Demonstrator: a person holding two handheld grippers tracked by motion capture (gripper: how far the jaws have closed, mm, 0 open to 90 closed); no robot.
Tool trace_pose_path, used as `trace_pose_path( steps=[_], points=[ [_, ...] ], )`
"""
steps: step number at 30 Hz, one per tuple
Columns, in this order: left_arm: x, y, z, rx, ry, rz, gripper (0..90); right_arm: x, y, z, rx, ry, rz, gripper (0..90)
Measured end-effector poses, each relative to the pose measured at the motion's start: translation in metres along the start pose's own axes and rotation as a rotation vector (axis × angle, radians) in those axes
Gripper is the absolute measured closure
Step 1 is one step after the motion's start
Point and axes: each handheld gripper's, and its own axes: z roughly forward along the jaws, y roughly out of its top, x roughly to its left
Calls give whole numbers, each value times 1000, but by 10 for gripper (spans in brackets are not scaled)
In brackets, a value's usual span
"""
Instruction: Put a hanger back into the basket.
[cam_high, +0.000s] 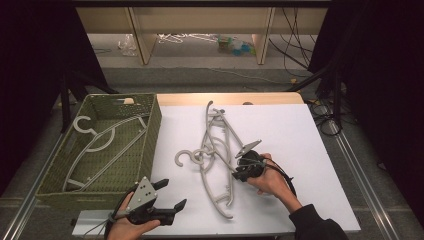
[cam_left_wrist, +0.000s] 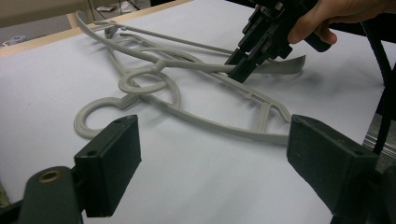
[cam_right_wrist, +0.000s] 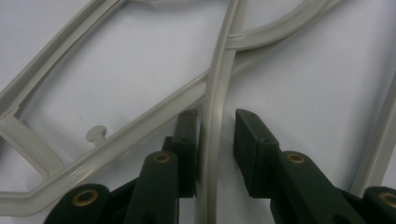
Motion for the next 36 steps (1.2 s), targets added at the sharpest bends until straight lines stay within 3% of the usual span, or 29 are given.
trace_pose_path(
  steps=[12,19,25,27,28,29,30,32,33,36],
  points=[
    [3,0,-1,-9,14,-2,179,2,5,0,19,-24,-38,806],
    [6,1,-2,-40,33,-6,200,-3,5,-16,2,11,-87,821],
    [6,0,-3,-27,44,9,205,-9,3,-41,-59,38,-128,821],
    [4,1,1,-26,56,11,209,-8,1,-49,-65,77,-129,821],
    [3,1,4,-20,53,33,219,-6,-2,-56,-73,108,-150,821],
    [3,1,4,-20,53,33,222,-6,-2,-56,-73,108,-150,821],
    [1,1,6,-18,52,54,228,-3,-5,-62,-78,148,-163,821],
    [2,2,11,-15,54,124,235,-1,-7,-65,-83,164,-164,821],
    [2,2,15,-18,40,126,241,1,-10,-71,-85,199,-178,821],
    [5,5,20,-19,57,137,252,2,-13,-74,-92,235,-189,821]
  ],
)
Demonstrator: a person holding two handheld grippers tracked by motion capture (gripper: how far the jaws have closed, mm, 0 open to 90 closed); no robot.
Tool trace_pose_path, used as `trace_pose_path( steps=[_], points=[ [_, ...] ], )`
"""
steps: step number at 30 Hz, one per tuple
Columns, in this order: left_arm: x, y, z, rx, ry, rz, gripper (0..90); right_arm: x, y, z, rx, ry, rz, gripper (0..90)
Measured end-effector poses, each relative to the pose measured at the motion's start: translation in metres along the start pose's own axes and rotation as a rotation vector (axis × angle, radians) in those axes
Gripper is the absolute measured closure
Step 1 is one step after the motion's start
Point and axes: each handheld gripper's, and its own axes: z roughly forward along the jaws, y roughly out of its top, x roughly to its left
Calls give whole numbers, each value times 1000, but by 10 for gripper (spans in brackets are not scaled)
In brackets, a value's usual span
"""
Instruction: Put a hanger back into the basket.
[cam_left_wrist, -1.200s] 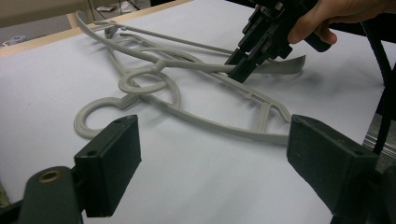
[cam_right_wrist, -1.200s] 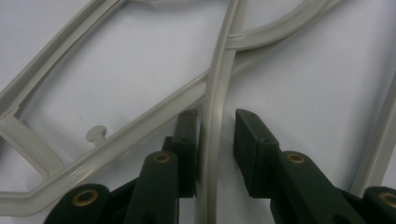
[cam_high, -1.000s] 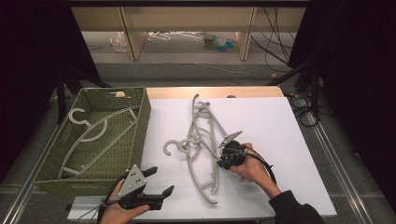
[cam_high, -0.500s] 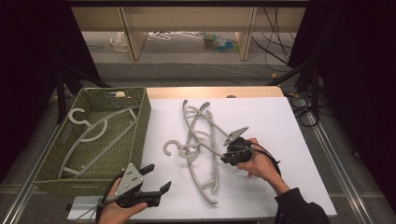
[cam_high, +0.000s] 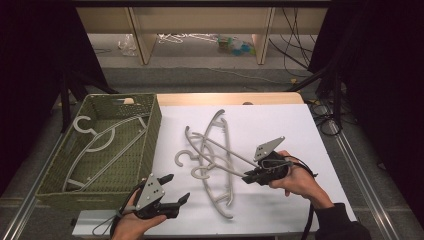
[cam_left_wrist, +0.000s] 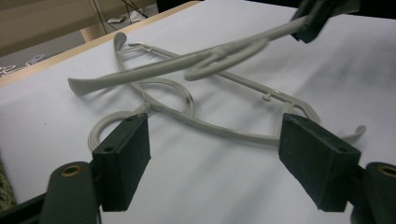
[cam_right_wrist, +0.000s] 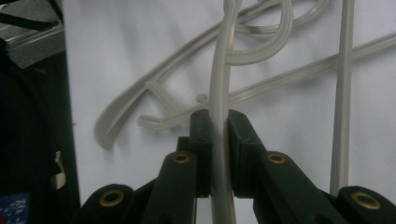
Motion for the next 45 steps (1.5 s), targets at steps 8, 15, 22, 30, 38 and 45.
trace_pose_path(
  steps=[8,15,22,30,38,45],
  points=[
    [6,9,21,36,5,80,297,9,-1,-5,-12,77,-25,821],
    [8,17,45,120,-20,159,331,18,-6,-9,6,119,-51,821],
    [8,21,65,124,-101,206,382,21,-9,-16,-3,148,-69,821],
    [9,26,82,105,-233,334,462,21,-10,-16,-4,159,-70,820],
    [6,33,90,155,-236,429,566,19,-11,-17,-19,161,-64,819],
    [3,43,83,147,-210,517,651,19,-7,-26,-44,59,-109,769]
  ],
)
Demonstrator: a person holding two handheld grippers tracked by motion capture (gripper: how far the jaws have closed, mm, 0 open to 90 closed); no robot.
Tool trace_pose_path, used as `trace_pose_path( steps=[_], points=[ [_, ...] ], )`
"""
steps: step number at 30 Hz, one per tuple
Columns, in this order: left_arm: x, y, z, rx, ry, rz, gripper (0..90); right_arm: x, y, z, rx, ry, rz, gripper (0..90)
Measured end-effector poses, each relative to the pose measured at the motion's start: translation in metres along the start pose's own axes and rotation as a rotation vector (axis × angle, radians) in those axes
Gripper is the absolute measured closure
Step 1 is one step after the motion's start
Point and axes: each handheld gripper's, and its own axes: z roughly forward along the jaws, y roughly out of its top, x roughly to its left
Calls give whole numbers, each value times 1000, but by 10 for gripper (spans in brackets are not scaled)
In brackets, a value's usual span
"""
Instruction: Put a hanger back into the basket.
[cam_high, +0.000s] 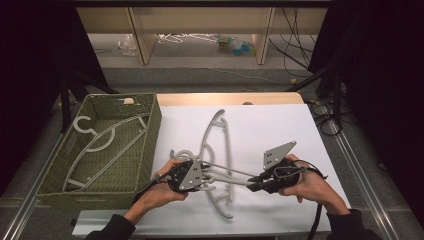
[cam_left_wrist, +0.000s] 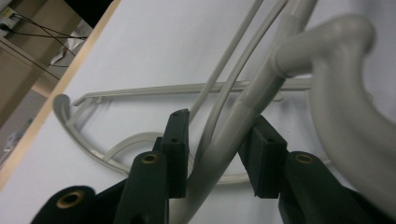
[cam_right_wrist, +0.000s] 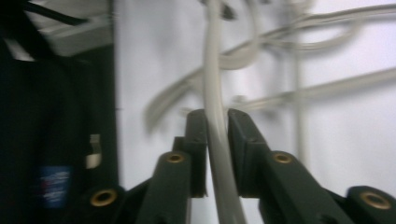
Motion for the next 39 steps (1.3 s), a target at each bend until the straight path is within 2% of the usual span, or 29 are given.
trace_pose_path(
  steps=[3,4,6,7,8,10,11,12,13,14,15,16,18,19,22,25,26,27,28,29,31,32,33,36,39],
  points=[
    [-2,7,-3,12,-1,21,682,-1,1,-6,-17,-51,-9,719],
    [-2,8,-4,21,-2,28,698,-2,2,-9,-26,-90,2,688],
    [-2,12,-5,32,5,45,718,-5,2,-12,-45,-129,8,633],
    [-2,14,-5,40,2,39,732,-6,4,-14,-74,-178,24,558],
    [-2,16,-6,40,2,35,732,-6,4,-14,-74,-178,24,558],
    [-1,20,-8,45,10,29,747,-9,5,-17,-115,-228,65,502],
    [0,24,-12,46,12,10,764,-10,6,-23,-142,-270,99,459],
    [0,24,-12,46,12,10,774,-10,6,-23,-142,-270,99,459],
    [2,26,-13,40,8,-15,774,-12,6,-26,-166,-300,111,433],
    [5,27,-15,31,-6,-58,787,-13,6,-29,-199,-323,131,431],
    [9,29,-18,40,2,-109,788,-12,7,-37,-235,-350,159,413],
    [9,29,-18,40,2,-109,788,-12,7,-37,-235,-350,159,413],
    [14,27,-20,50,3,-152,788,-11,9,-44,-280,-377,179,396],
    [17,25,-21,35,3,-203,788,-10,10,-45,-284,-369,186,392],
    [23,22,-25,30,-3,-307,788,-7,11,-42,-268,-367,190,383],
    [31,19,-31,29,-4,-398,788,-4,11,-29,-234,-329,189,379],
    [33,17,-32,22,-13,-427,788,-4,11,-29,-234,-329,189,379],
    [36,15,-35,11,-12,-479,788,-1,10,-23,-224,-307,187,377],
    [37,14,-37,1,-21,-508,788,-1,10,-23,-224,-307,187,377],
    [40,11,-41,-18,-25,-563,788,1,9,-19,-210,-293,185,376],
    [43,10,-44,-8,-33,-565,788,3,7,-16,-205,-281,185,376],
    [44,10,-47,-13,-30,-607,788,4,6,-13,-202,-277,185,376],
    [44,10,-49,-14,-31,-609,787,5,3,-9,-190,-262,191,376],
    [45,10,-56,-35,-37,-665,788,7,-4,-2,-173,-248,204,375],
    [46,9,-68,-57,-56,-701,787,8,-9,2,-167,-238,213,375]
  ],
)
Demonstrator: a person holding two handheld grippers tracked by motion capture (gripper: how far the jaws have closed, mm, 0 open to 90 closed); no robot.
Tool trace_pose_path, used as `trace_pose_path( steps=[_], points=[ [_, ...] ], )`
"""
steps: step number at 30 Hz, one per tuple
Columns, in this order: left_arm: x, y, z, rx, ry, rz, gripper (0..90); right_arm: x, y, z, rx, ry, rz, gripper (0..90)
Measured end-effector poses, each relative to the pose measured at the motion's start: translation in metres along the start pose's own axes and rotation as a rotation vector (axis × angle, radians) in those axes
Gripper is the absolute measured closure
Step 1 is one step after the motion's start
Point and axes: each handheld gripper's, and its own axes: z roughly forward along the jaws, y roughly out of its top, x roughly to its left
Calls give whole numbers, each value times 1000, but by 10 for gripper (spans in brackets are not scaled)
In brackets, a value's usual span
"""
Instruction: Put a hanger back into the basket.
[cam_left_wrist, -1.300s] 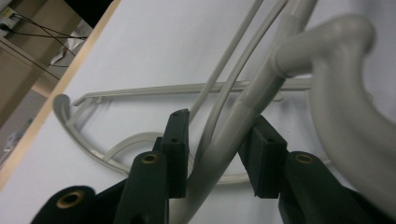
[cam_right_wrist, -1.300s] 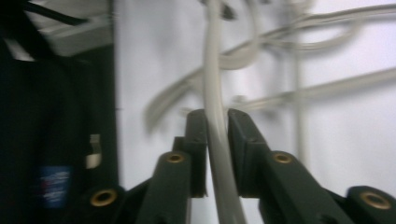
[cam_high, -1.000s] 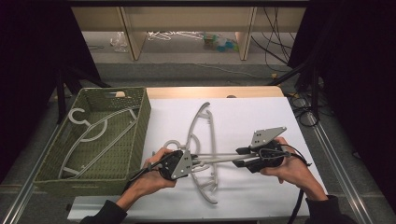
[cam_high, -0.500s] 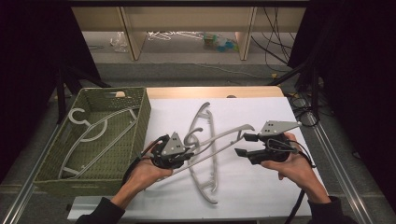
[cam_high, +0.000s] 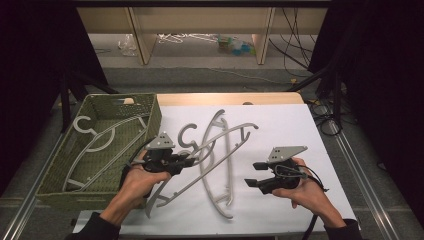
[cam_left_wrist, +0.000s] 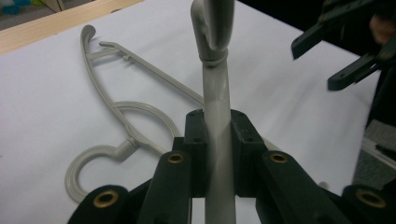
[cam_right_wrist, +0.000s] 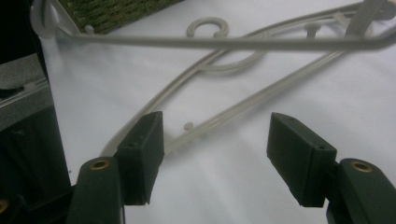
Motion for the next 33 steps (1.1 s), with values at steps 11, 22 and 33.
trace_pose_path(
  steps=[11,22,33],
  points=[
    [-4,17,-59,-72,15,-45,788,6,-6,10,28,31,1,360],
    [24,28,-140,-131,174,-61,788,7,-7,14,35,36,1,359],
    [74,24,-173,-166,346,-121,788,6,-8,16,45,40,7,353]
  ],
)
